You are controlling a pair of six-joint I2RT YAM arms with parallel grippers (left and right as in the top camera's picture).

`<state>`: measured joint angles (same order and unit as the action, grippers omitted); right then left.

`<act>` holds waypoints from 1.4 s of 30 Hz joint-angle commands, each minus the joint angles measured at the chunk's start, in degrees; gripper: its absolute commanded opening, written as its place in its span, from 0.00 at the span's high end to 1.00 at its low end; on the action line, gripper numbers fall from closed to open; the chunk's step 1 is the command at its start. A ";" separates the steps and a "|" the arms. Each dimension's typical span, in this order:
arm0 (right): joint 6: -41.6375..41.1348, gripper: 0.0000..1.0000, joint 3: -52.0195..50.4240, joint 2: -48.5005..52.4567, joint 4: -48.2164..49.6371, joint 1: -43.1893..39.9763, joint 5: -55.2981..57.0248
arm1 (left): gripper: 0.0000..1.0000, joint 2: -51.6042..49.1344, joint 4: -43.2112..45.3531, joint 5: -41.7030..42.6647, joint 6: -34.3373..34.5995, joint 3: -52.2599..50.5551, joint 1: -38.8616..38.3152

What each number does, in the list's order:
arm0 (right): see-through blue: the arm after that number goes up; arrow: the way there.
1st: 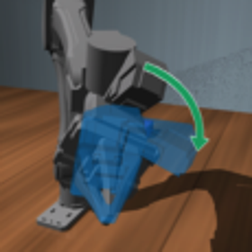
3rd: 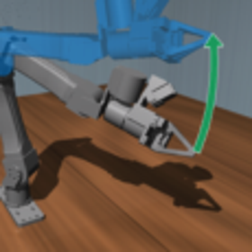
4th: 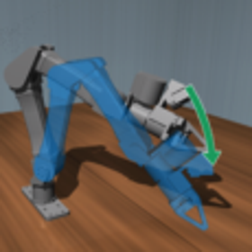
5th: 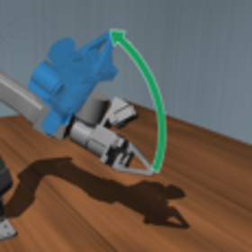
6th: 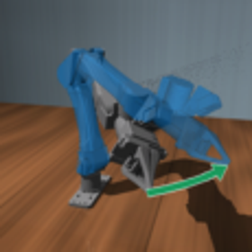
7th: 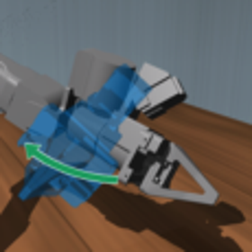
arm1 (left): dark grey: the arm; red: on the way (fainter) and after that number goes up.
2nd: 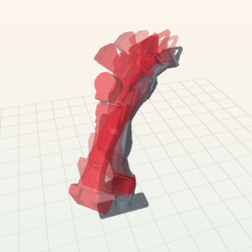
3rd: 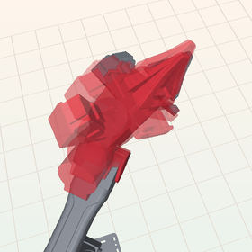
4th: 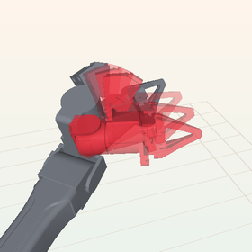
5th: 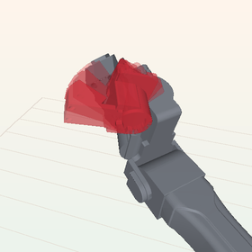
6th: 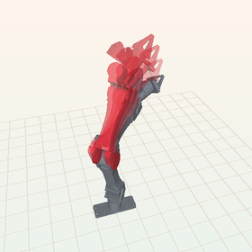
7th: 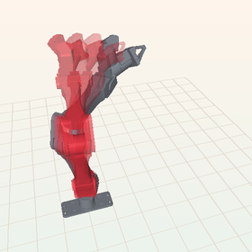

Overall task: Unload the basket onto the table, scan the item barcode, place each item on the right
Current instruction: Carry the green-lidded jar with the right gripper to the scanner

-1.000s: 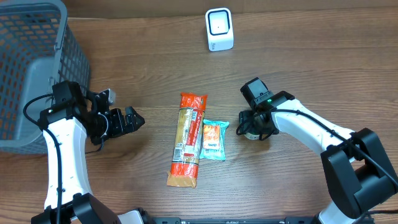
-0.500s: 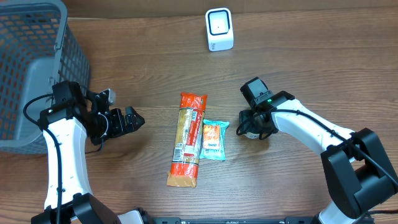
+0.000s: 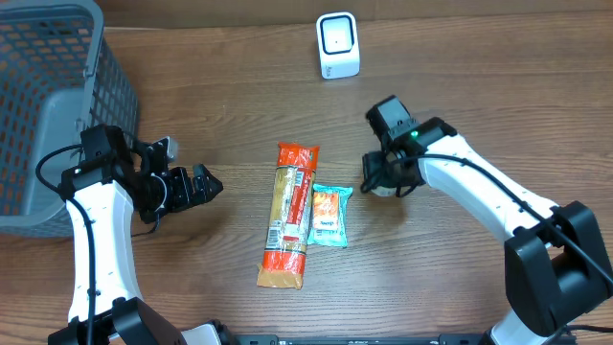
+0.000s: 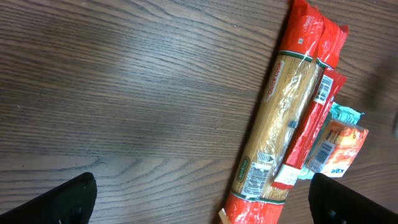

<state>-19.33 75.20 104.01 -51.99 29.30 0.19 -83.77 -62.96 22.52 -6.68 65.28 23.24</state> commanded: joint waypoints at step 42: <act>10.32 0.66 60.17 19.69 -16.37 -3.91 2.43 | 0.01 -0.24 0.04 0.85 -1.70 -0.04 -0.39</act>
<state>-11.22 135.31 120.16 -71.72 25.28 0.03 -83.77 -62.96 22.55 -6.68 65.25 23.24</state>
